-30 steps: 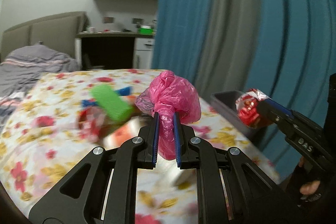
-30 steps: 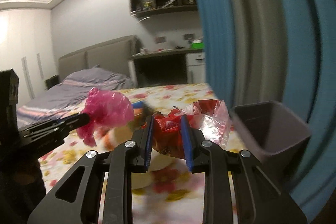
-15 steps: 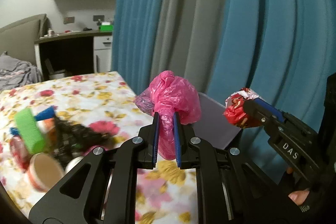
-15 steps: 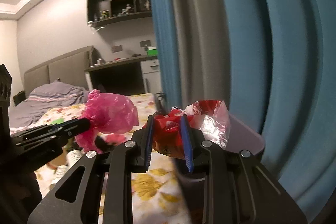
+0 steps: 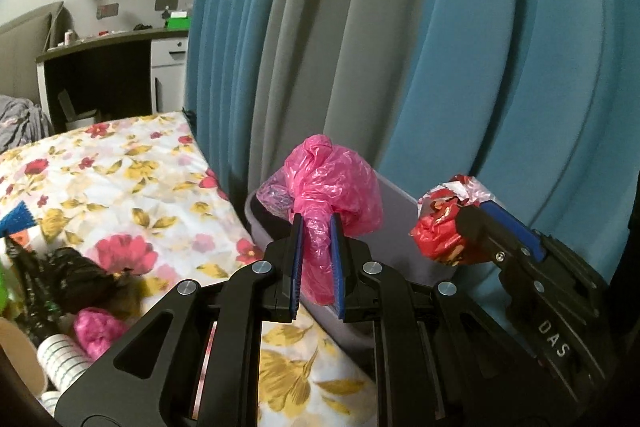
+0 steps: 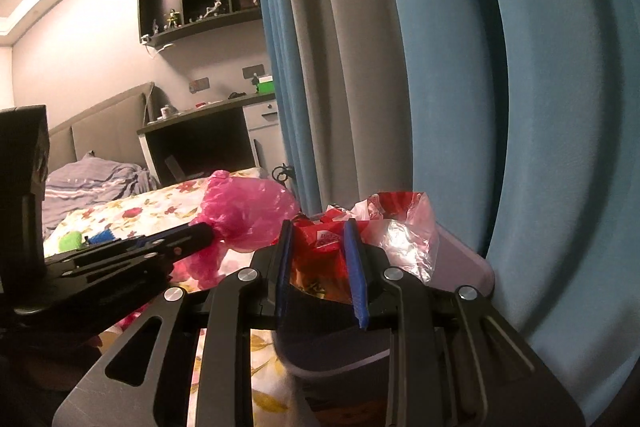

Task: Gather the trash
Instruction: 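Open both tools over the grey bin to drop the bags, then move both tools back to the pile and grasp a grid-pattern cup with the left tool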

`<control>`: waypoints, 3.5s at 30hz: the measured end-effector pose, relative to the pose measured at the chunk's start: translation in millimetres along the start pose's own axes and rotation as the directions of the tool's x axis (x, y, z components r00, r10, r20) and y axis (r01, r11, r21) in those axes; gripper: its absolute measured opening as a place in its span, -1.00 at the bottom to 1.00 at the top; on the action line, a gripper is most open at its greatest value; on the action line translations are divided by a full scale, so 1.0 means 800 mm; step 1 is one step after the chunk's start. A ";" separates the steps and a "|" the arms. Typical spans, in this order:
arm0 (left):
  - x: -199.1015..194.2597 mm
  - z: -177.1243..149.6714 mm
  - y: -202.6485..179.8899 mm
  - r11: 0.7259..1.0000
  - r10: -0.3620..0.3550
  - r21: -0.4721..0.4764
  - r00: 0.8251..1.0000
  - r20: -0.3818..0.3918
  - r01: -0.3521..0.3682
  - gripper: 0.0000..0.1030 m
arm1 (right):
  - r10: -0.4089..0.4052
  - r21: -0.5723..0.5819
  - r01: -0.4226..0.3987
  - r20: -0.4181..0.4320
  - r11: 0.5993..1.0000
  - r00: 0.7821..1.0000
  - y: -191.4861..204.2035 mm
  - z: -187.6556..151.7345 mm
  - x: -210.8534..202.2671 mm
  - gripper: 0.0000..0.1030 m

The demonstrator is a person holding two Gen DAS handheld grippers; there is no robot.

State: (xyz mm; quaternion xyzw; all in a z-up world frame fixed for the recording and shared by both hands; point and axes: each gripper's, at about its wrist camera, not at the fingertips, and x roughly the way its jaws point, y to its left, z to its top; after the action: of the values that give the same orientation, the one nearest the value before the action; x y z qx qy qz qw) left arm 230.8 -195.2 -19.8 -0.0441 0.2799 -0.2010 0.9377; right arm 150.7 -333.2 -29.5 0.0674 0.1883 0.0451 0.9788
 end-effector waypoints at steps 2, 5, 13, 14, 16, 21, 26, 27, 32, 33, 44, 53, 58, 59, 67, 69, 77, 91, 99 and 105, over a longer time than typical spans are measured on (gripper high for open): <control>0.010 0.001 -0.003 1.000 0.000 0.001 1.000 -0.007 0.000 -0.76 | -0.003 0.006 0.003 -0.006 1.000 1.000 0.000 0.003 0.006 -0.49; 0.020 0.000 -0.005 1.000 -0.009 -0.007 1.000 -0.021 0.009 -0.76 | -0.007 0.016 0.007 -0.017 1.000 1.000 -0.005 0.003 0.013 -0.49; 0.045 0.002 -0.010 1.000 -0.022 -0.008 0.999 -0.040 0.021 -0.76 | -0.005 0.030 0.006 -0.043 1.000 0.999 -0.016 0.008 0.035 -0.49; 0.048 0.002 -0.010 1.000 -0.026 -0.013 0.999 -0.045 0.026 -0.76 | -0.005 0.029 0.007 -0.046 1.000 0.999 -0.017 0.006 0.036 -0.49; 0.053 0.002 -0.011 1.000 -0.027 -0.014 0.998 -0.048 0.027 -0.76 | -0.003 0.030 0.005 -0.052 1.000 0.999 -0.018 0.004 0.038 -0.49; 0.060 0.004 -0.011 0.999 -0.033 -0.023 0.998 -0.051 0.032 -0.76 | -0.002 0.031 0.004 -0.062 0.999 0.998 -0.023 0.004 0.041 -0.48; 0.065 0.007 -0.012 0.999 -0.041 -0.031 0.998 -0.055 0.039 -0.76 | -0.007 0.034 0.009 -0.064 0.999 0.998 -0.022 0.001 0.043 -0.47; 0.066 0.008 -0.012 0.999 -0.039 -0.031 0.998 -0.057 0.037 -0.76 | -0.008 0.035 0.010 -0.065 0.999 0.998 -0.023 0.001 0.043 -0.47; 0.071 0.011 -0.010 0.998 -0.049 -0.048 0.997 -0.056 0.046 -0.70 | -0.016 0.042 0.019 -0.063 0.999 0.998 -0.025 0.000 0.046 -0.47; 0.071 0.012 -0.010 0.998 -0.048 -0.046 0.997 -0.056 0.046 -0.57 | -0.019 0.043 0.022 -0.062 0.999 0.998 -0.026 -0.001 0.046 -0.47; 0.026 0.003 0.011 0.993 0.048 -0.108 0.998 0.027 -0.045 0.77 | -0.057 0.065 0.059 -0.027 0.996 0.998 -0.026 -0.006 0.018 0.18; -0.036 -0.019 0.032 0.983 0.144 -0.120 0.988 0.058 -0.136 0.80 | -0.059 0.037 0.060 -0.009 0.998 0.998 0.003 -0.010 -0.007 0.44; -0.085 -0.037 0.056 0.977 0.186 -0.123 0.980 0.071 -0.176 0.80 | -0.028 0.012 0.028 -0.012 1.000 1.000 0.031 -0.015 -0.020 0.44; -0.100 -0.045 0.063 0.975 0.193 -0.124 0.978 0.078 -0.183 0.80 | -0.015 0.010 0.015 -0.013 1.000 1.000 0.037 -0.017 -0.023 0.44; -0.195 -0.106 0.113 0.951 0.296 -0.120 0.950 0.098 -0.284 0.80 | 0.096 -0.027 -0.097 -0.037 0.995 0.995 0.103 -0.036 -0.043 0.44; -0.217 -0.124 0.127 0.939 0.335 -0.116 0.937 0.097 -0.323 0.80 | 0.113 -0.045 -0.114 -0.037 0.992 0.993 0.122 -0.044 -0.048 0.44; -0.263 -0.181 0.171 0.919 0.374 -0.145 0.927 0.031 -0.366 0.80 | 0.174 -0.060 -0.179 -0.076 0.982 0.982 0.179 -0.071 -0.057 0.44; -0.209 -0.198 0.172 0.943 0.303 -0.111 0.948 -0.097 -0.313 0.05 | 0.182 -0.088 -0.194 -0.125 0.977 0.975 0.207 -0.090 -0.057 0.44; -0.193 -0.202 0.181 0.947 0.279 -0.116 0.947 -0.162 -0.299 -0.72 | 0.194 -0.085 -0.211 -0.167 0.974 0.967 0.213 -0.102 -0.042 0.44; -0.201 -0.203 0.185 0.949 0.267 -0.129 0.952 -0.148 -0.286 -0.96 | 0.185 -0.076 -0.200 -0.172 0.977 0.968 0.208 -0.100 -0.032 0.41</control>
State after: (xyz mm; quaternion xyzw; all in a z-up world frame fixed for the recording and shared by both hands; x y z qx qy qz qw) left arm 71.9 9.8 -103.3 -0.0613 0.3572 -0.0482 0.9308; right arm 86.5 -162.6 -69.3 0.0357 0.2585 0.1540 0.9530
